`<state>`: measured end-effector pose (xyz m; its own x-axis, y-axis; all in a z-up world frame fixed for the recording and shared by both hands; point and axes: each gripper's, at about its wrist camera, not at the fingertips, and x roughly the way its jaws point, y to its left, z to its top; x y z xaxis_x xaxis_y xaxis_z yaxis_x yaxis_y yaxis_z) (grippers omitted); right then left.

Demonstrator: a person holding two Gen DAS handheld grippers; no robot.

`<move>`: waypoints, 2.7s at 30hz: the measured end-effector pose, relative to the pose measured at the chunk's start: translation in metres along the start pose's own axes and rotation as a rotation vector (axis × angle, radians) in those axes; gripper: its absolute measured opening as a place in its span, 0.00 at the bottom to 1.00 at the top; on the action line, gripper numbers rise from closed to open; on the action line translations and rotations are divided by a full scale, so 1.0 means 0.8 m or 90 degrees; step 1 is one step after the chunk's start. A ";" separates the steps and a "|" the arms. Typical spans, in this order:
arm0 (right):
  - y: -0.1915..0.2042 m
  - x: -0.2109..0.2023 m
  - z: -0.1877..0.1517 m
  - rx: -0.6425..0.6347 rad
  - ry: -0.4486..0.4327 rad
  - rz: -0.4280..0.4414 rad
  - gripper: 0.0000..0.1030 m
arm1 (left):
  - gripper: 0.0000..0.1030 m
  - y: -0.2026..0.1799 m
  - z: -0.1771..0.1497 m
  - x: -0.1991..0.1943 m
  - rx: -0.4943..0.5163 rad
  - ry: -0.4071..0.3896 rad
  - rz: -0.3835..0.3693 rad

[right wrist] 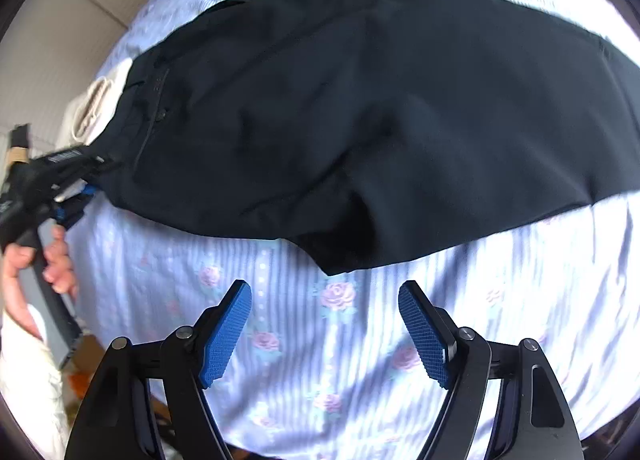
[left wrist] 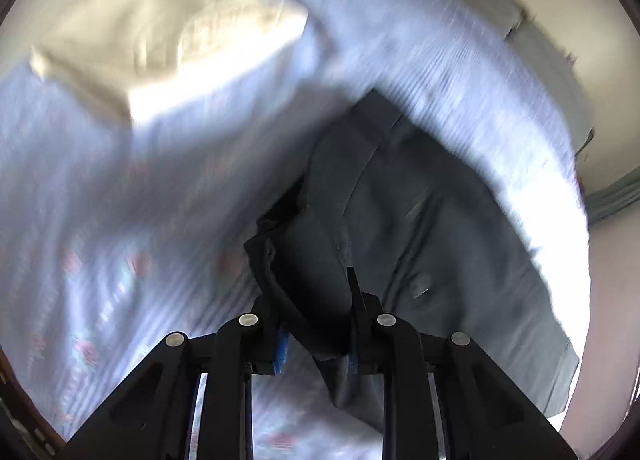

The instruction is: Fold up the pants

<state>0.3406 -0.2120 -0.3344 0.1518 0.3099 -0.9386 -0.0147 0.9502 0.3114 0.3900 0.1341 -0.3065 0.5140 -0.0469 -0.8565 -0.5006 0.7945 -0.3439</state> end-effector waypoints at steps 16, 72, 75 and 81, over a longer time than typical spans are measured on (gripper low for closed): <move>-0.016 -0.043 0.043 -0.020 -0.082 0.112 0.68 | 0.22 -0.084 0.048 -0.056 0.057 -0.108 0.066; -0.172 -0.438 -0.107 0.313 -0.463 -0.146 0.59 | 0.64 -0.390 -0.122 -0.258 0.714 -0.095 -0.311; -0.222 -0.455 -0.107 0.326 -0.478 -0.169 0.59 | 0.64 -0.457 -0.155 -0.253 0.741 -0.089 -0.350; -0.346 -0.473 -0.093 0.340 -0.482 -0.156 0.59 | 0.64 -0.597 -0.231 -0.223 0.786 -0.046 -0.385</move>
<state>0.2137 -0.5900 -0.0764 0.6925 -0.1774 -0.6993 0.5264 0.7871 0.3216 0.4088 -0.3489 -0.0609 0.4814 -0.5738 -0.6625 0.7308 0.6801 -0.0580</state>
